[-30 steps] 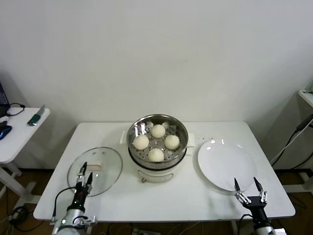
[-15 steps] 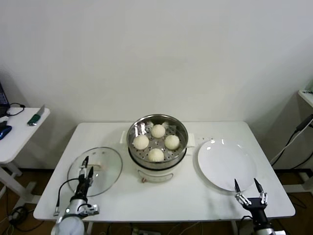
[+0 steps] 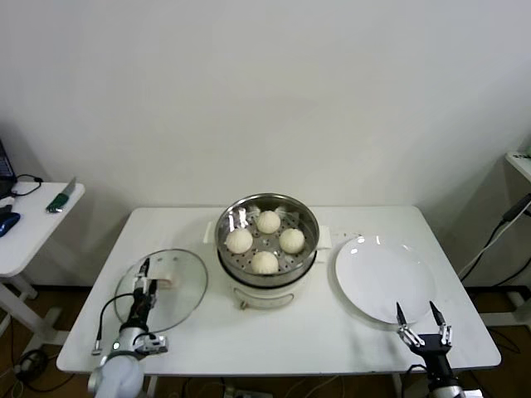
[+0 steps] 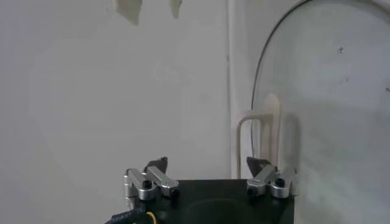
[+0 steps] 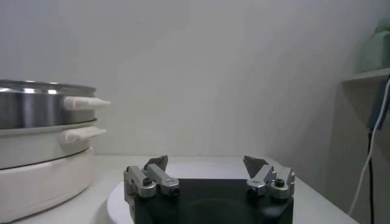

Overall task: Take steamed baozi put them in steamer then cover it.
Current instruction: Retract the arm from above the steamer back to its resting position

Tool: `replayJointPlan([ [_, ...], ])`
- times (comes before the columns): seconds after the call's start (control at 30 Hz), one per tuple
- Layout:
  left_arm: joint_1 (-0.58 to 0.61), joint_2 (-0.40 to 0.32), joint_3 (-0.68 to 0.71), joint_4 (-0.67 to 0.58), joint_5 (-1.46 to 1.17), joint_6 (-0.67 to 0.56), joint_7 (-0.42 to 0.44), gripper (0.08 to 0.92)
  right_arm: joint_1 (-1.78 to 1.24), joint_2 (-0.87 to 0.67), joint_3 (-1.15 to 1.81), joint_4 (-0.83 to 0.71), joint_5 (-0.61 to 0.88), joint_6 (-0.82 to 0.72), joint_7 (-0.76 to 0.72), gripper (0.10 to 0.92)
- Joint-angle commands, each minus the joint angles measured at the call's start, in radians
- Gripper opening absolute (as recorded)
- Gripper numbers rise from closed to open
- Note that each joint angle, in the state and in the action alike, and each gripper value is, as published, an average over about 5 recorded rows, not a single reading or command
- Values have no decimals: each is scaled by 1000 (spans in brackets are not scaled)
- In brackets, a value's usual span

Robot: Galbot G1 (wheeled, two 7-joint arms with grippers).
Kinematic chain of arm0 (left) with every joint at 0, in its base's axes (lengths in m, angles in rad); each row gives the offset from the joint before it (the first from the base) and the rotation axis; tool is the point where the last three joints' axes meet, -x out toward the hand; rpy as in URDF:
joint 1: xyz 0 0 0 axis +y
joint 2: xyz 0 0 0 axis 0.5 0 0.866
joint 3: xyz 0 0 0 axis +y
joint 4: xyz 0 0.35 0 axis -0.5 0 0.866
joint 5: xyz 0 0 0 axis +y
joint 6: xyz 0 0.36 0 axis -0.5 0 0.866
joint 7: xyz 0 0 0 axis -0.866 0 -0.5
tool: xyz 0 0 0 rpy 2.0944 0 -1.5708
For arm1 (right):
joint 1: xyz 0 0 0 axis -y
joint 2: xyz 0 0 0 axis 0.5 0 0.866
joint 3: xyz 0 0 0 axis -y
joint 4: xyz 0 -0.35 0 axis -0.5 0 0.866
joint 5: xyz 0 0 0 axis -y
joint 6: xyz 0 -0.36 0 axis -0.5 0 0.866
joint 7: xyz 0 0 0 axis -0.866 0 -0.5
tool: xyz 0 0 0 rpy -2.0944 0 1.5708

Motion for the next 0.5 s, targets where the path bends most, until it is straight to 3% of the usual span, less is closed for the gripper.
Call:
replayJointPlan([
  [0.03, -25, -1, 1, 36, 1, 2, 7, 768, 2, 4, 0, -2, -6, 0, 0, 823],
  [0.5, -32, -23, -1, 56, 5, -3, 12, 363, 9, 30, -4, -2, -37, -1, 0, 823],
])
